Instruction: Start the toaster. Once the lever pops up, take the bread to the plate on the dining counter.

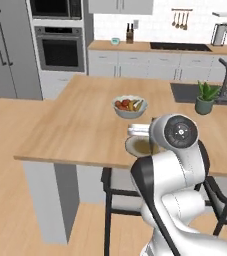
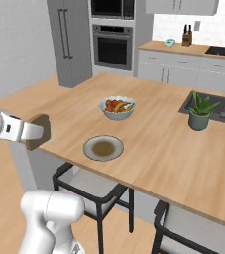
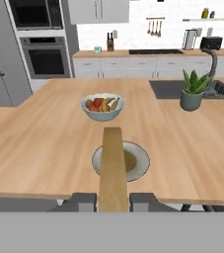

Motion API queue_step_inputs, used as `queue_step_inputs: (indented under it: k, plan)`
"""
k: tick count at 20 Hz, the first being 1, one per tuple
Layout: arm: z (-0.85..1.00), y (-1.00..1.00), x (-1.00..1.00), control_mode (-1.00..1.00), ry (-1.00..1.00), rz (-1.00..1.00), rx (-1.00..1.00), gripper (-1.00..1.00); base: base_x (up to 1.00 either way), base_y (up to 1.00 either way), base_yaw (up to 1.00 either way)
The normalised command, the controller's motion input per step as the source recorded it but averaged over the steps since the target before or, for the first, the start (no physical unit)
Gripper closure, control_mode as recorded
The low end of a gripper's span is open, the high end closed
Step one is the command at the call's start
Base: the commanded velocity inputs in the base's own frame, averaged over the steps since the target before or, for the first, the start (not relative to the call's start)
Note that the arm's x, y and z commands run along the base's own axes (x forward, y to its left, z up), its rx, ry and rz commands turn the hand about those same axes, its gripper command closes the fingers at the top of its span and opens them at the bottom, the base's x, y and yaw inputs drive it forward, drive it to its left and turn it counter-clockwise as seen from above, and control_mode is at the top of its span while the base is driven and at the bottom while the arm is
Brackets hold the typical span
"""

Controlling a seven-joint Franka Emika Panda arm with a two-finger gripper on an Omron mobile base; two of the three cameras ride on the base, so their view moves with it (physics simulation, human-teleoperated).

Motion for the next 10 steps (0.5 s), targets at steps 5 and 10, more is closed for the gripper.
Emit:
queue_step_inputs:
  k: [5,10]
  plan:
    - [0.00,0.00,0.00,1.00,0.00,0.00,0.00,1.00,0.73,0.23,-0.23]
    - [-0.22,0.08,0.34,-1.00,0.00,-0.23,-0.01,1.00,0.10,0.03,-0.06]
